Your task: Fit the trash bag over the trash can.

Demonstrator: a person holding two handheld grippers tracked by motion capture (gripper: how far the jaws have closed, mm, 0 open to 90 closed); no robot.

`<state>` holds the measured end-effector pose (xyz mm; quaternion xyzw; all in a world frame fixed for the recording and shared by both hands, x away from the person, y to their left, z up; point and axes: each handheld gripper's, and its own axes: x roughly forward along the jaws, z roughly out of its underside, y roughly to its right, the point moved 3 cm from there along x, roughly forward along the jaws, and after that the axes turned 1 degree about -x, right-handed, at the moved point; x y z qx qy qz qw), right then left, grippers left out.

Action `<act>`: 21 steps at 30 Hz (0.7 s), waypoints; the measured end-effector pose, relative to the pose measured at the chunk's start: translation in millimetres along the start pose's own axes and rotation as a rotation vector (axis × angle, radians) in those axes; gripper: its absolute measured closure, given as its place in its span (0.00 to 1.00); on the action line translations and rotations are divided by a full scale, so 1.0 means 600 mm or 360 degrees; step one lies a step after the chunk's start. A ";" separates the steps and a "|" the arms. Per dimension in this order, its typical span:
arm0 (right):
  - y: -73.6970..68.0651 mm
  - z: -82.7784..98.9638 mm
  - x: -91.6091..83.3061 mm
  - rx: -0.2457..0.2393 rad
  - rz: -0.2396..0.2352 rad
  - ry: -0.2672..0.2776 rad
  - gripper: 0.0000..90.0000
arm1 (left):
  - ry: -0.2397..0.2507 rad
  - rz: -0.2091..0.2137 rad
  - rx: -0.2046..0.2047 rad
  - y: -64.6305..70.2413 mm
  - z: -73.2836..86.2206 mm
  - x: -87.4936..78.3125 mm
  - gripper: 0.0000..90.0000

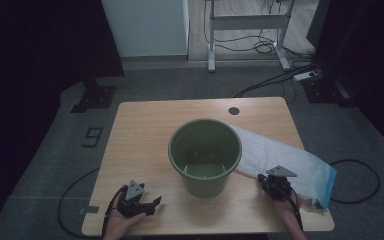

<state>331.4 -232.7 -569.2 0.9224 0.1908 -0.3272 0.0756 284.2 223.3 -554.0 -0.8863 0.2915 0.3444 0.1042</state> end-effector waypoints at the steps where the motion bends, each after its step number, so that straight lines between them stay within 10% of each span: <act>1: 0.002 0.005 -0.009 -0.0011 0.0005 -0.0003 0.98 | -0.0001 0.0001 0.0004 0.001 0.000 0.000 0.19; 12: 0.003 0.029 -0.029 0.0016 -0.0014 -0.0010 0.89 | -0.0017 0.0008 0.0022 0.005 0.000 0.004 0.19; 21: -0.039 -0.010 -0.021 -0.0158 0.0006 0.0063 0.45 | -0.0026 0.0005 0.0021 0.004 0.002 0.006 0.19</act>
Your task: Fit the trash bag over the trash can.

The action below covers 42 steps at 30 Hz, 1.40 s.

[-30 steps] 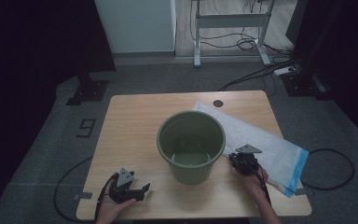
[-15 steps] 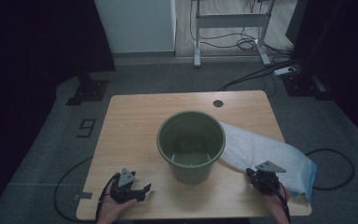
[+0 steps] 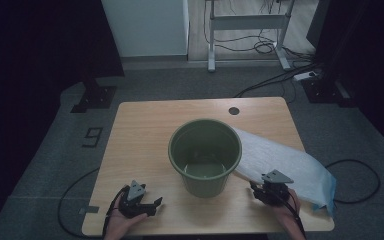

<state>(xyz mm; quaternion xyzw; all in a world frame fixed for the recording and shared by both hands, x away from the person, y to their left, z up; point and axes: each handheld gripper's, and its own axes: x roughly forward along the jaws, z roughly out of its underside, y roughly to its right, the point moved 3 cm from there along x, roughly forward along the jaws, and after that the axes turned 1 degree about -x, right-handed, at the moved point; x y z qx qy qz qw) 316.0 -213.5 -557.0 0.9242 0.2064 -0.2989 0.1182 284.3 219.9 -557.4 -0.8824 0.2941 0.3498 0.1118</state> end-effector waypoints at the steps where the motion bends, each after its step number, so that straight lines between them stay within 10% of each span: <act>1: -0.006 -0.011 0.007 -0.0025 -0.0005 0.0031 0.42 | -0.0002 0.0001 0.0004 0.001 0.000 0.001 0.19; 11: -0.023 -0.045 0.074 -0.0064 -0.0028 -0.0064 0.44 | 0.0003 -0.0007 -0.0017 -0.009 0.003 -0.003 0.19; 20: 0.014 -0.029 0.073 0.0099 0.0104 -0.0095 0.92 | -0.0001 -0.0006 -0.0009 -0.005 0.003 -0.001 0.20; 42: 0.093 -0.202 -0.099 0.0461 0.0200 0.0585 0.99 | 0.0081 -0.0001 -0.0120 -0.020 -0.002 0.000 0.20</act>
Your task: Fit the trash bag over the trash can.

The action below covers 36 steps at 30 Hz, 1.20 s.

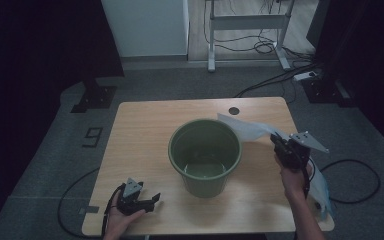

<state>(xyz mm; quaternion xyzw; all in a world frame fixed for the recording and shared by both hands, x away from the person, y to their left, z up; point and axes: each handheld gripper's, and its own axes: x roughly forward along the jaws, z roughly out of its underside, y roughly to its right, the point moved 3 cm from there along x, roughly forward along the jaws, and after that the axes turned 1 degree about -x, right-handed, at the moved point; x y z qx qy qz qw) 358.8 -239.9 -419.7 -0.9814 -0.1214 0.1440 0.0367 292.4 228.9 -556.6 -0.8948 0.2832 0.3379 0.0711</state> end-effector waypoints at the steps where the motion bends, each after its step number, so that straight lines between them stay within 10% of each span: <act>1: -0.003 -0.012 -0.005 -0.0004 -0.0006 0.0025 0.99 | -0.0001 0.0001 0.0004 0.000 0.000 -0.001 0.20; 19: -0.038 -0.150 -0.054 -0.0010 -0.0053 0.0330 0.99 | -0.0001 -0.0037 -0.0008 -0.002 0.002 -0.001 0.20; 36: -0.077 -0.193 -0.131 -0.0085 -0.0205 0.0509 0.99 | -0.0022 -0.0039 0.0003 0.003 0.005 0.003 0.20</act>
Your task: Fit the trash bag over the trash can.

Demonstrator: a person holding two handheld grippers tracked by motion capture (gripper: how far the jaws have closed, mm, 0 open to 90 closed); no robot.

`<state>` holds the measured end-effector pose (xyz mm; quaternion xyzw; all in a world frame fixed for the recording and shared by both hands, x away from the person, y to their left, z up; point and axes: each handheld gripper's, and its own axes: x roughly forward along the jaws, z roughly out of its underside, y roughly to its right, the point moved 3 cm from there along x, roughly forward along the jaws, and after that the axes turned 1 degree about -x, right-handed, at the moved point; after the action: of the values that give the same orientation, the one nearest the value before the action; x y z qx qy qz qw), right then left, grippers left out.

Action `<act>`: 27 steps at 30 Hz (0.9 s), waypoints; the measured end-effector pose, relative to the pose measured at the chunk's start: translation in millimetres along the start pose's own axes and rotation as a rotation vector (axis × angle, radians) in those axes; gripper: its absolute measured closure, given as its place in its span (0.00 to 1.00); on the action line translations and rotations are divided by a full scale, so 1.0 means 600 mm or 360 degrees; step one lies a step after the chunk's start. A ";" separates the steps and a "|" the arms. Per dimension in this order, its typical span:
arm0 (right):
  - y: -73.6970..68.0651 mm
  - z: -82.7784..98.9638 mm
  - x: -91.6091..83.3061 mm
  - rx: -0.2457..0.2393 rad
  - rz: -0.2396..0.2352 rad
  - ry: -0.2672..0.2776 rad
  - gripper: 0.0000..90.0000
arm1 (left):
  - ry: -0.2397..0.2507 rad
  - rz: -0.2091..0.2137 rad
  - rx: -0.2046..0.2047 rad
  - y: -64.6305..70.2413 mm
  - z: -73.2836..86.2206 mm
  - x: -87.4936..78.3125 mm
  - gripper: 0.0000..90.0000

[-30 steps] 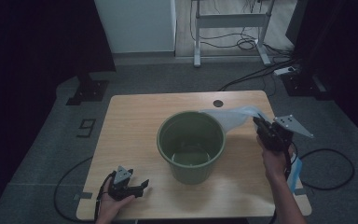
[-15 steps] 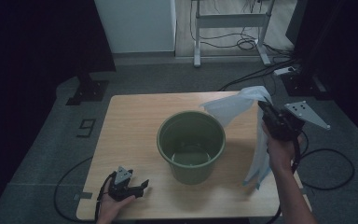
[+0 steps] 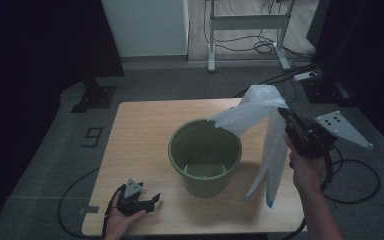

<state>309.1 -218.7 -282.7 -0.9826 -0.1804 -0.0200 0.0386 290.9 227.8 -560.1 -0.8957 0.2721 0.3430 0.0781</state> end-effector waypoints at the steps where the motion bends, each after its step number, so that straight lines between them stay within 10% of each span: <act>1: -0.004 0.001 -0.001 0.0003 -0.0014 0.0001 0.99 | -0.0001 -0.0001 0.0001 0.000 0.000 0.000 0.20; 15: -0.062 0.026 -0.007 -0.0040 -0.0163 -0.0010 0.99 | -0.0009 0.0001 0.0003 0.001 0.002 0.003 0.20; 27: -0.074 -0.022 -0.019 -0.0076 -0.0186 0.0074 0.99 | -0.0016 0.0001 -0.0001 0.000 0.003 0.003 0.20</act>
<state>282.1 -182.4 -266.9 -0.9703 -0.2360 -0.0493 0.0183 290.8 227.5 -562.6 -0.8939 0.2720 0.3475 0.0790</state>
